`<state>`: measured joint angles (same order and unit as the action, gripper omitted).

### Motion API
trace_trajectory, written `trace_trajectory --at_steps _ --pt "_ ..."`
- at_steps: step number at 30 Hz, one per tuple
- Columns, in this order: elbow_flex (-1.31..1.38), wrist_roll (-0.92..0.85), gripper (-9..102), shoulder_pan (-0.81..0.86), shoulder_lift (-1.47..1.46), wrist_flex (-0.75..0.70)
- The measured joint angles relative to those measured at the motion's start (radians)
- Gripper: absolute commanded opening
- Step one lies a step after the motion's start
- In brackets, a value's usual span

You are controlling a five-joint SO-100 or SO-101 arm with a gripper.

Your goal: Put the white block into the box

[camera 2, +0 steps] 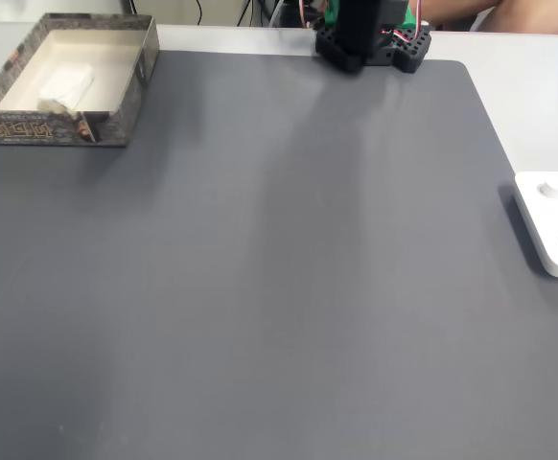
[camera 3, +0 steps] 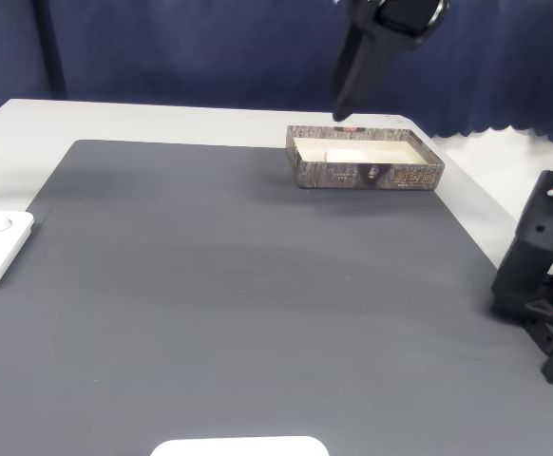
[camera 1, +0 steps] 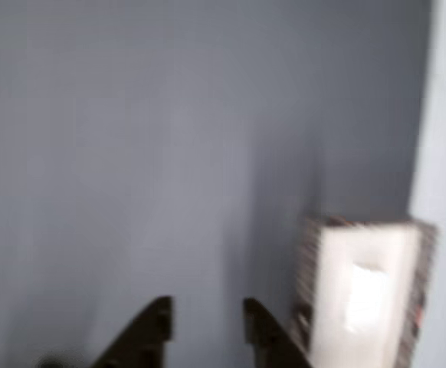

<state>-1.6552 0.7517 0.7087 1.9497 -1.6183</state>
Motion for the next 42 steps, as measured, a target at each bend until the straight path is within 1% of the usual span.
trace_trajectory --at_steps 3,6,8,14,17,29,42 --pt "-0.037 -0.055 -2 -0.109 0.0 -0.008" --pt "-0.08 -0.166 -2 -0.219 0.011 -0.006" --pt "-0.132 -0.249 -2 -0.293 0.041 0.02" --pt "-0.388 -0.548 -2 -0.523 0.209 0.216" --pt "-0.503 -0.618 -2 -0.592 0.304 0.265" --pt "-0.971 -0.713 -2 -0.64 0.776 0.385" --pt "-1.261 -0.721 -2 -0.675 1.141 0.419"
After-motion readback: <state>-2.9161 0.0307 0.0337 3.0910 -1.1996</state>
